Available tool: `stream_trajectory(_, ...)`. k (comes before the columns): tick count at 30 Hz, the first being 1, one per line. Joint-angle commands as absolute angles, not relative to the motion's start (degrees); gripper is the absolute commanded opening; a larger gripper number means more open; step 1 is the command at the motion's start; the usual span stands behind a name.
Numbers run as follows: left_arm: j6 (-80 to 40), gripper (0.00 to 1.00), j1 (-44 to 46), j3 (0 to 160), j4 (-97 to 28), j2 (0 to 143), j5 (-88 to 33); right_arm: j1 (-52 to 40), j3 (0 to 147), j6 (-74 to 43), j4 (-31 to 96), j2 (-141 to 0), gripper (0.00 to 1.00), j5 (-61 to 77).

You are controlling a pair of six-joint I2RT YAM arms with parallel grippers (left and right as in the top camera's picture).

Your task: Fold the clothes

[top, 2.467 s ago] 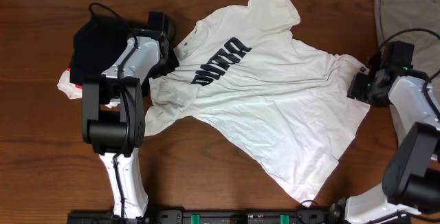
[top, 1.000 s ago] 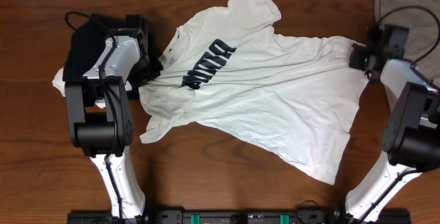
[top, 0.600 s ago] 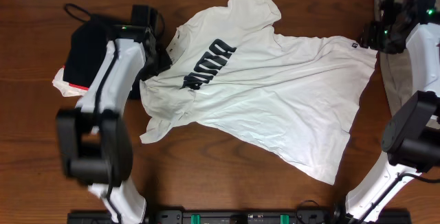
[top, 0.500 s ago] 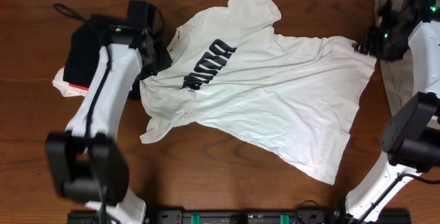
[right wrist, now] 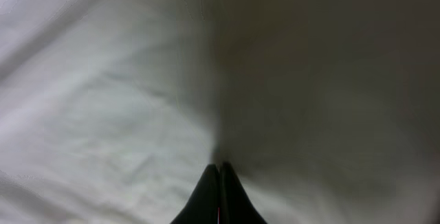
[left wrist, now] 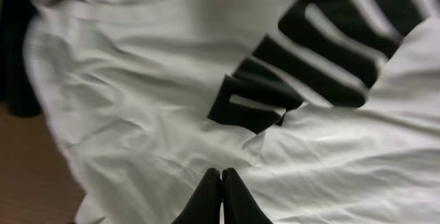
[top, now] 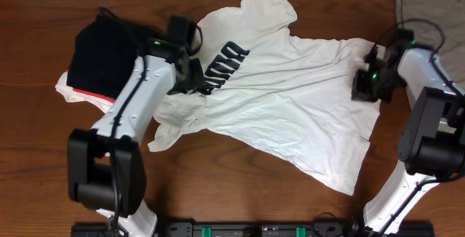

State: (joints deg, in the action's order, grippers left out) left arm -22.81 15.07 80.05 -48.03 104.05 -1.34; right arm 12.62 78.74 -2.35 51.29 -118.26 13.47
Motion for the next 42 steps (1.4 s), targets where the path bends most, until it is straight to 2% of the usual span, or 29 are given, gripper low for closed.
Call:
stream_trajectory(1, -20.4, 0.06, 15.6, 78.8, -46.0, 105.3, -1.3, 12.7, 74.0, -2.8, 46.7, -118.0, 0.01, 12.9)
stream_trajectory(13, -20.4, 0.06, 15.6, 76.8, -41.8, 111.4, -0.6, 13.8, 71.7, -4.6, 40.4, -118.0, 0.01, -5.9)
stream_trajectory(25, -20.4, 0.07, 14.7, 77.0, -38.6, 111.2, -0.6, 17.7, 72.6, -0.7, 27.9, -118.0, 0.01, -5.3)
stream_trajectory(29, -20.4, 0.06, 13.5, 78.4, -41.4, 108.8, -0.6, 17.6, 77.0, 0.1, 29.3, -118.0, 0.02, 1.5)
stream_trajectory(31, -20.7, 0.11, 13.1, 78.7, -43.0, 105.9, -0.6, 17.5, 81.4, 0.1, 33.7, -117.7, 0.18, 4.0)
stream_trajectory(32, -21.3, 0.12, 12.8, 78.7, -43.9, 104.2, -0.6, 17.3, 83.6, 0.1, 36.7, -117.6, 0.23, 4.7)
stream_trajectory(38, -27.5, 0.15, 11.5, 78.6, -53.3, 91.7, -0.6, 16.6, 97.4, 0.0, 56.9, -117.3, 0.38, 4.5)
stream_trajectory(42, -29.3, 0.18, 11.6, 78.4, -59.7, 85.0, -1.3, 16.7, 101.6, -0.8, 65.5, -116.6, 0.47, 4.5)
